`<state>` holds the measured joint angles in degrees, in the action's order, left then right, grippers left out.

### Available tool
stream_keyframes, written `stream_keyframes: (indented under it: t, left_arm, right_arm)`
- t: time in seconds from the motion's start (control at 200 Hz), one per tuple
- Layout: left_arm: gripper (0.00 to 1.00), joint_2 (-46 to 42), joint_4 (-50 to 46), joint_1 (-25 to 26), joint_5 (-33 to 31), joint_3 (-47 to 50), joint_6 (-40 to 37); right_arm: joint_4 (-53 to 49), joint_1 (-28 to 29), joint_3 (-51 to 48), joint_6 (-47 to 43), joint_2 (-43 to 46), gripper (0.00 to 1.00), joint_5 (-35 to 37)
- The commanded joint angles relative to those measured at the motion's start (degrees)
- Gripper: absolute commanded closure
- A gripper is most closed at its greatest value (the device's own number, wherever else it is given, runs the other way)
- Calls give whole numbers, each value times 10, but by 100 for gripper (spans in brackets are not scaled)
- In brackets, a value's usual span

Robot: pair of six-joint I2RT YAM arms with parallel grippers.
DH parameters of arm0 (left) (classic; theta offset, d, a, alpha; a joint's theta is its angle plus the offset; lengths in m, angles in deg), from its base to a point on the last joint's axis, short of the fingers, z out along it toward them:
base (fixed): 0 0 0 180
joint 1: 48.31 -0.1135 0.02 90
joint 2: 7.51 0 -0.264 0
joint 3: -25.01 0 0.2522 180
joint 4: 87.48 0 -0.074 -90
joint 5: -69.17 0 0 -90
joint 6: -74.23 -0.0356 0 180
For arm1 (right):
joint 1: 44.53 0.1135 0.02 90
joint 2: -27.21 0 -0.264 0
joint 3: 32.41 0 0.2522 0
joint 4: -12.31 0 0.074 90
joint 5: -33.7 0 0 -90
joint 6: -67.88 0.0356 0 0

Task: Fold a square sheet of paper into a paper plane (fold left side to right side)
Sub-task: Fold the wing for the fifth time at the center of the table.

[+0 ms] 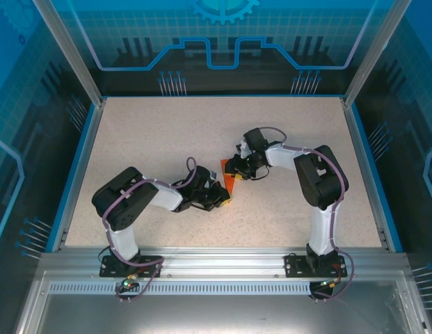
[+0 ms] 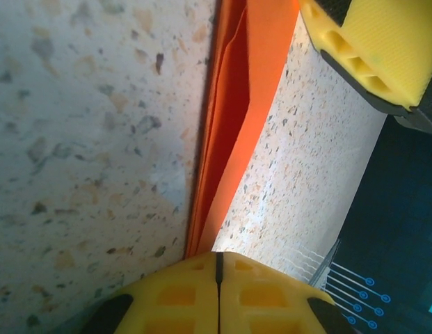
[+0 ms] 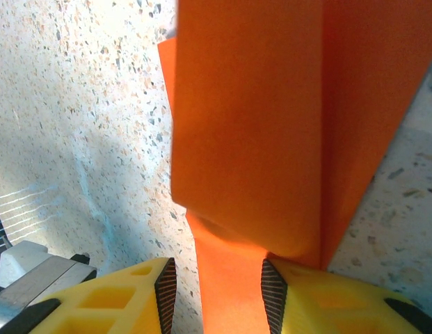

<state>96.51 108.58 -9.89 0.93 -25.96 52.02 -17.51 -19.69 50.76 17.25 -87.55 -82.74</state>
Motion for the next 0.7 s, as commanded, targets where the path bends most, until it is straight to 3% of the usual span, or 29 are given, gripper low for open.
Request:
stream_keyframes:
  t: [0.0, 0.235, 0.695]
  left_arm:
    - [89, -35, -134, 3, -22, -4, -42]
    - [86, -93, -172, -5, -26, -37, -74]
    - [87, -4, -219, -27, -43, -139, -131]
  right_arm:
    - [-17, -1, -22, 0, -1, 59, 30]
    - [-17, 4, -20, 3, -4, 59, 29]
    - [-16, 8, -19, 4, -5, 59, 26]
